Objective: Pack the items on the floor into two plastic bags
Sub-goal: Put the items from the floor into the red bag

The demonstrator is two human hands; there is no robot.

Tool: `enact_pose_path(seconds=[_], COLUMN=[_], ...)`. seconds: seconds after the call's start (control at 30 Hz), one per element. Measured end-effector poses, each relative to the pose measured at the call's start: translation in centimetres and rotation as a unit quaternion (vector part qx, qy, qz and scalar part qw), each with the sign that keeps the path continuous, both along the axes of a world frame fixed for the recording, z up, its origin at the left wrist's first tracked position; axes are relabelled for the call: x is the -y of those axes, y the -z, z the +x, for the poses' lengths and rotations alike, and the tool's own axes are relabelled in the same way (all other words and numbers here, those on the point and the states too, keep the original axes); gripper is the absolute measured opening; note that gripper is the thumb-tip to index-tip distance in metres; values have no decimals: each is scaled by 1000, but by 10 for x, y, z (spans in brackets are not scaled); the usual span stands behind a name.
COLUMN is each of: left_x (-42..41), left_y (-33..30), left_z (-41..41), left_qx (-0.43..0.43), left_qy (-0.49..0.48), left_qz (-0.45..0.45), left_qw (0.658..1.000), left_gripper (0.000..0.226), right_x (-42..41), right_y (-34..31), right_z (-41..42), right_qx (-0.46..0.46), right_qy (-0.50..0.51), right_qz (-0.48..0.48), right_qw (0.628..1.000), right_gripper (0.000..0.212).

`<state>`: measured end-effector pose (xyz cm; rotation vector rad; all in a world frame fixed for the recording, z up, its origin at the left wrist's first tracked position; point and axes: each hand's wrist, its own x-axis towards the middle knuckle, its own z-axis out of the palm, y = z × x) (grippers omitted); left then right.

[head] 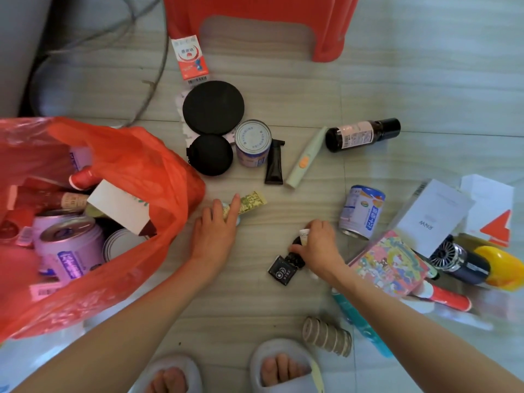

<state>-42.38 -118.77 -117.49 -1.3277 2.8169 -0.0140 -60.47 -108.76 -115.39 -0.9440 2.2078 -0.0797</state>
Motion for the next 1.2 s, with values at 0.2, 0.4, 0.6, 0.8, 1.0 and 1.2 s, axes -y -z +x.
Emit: enact_pose_path(seconds=[0.2, 0.4, 0.6, 0.8, 1.0, 1.2], left_x=[-17, -54, -68, -69, -42, -9], left_y=[-15, -47, -107, -191, -246, -244], left_z=[25, 42, 43, 68, 118, 167], left_qx=[-15, -46, -120, -246, -302, -188], left_qy=[-2, 6, -7, 22, -134, -294], left_qz=[34, 86, 127, 86, 22, 69], left_qw=[999, 995, 985, 965, 944, 935], left_gripper=[45, 75, 65, 62, 67, 62], right_x=[-12, -14, -1, 30, 77, 134], right_y=[-10, -41, -101, -197, -290, -308], right_z=[8, 19, 30, 52, 90, 153], right_qx=[73, 97, 77, 98, 203, 324], right_qy=[18, 45, 58, 74, 109, 145], right_qz=[-9, -84, -207, -313, -398, -320], right_qw=[997, 991, 974, 942, 888, 878], right_gripper=[36, 16, 18, 18, 14, 9])
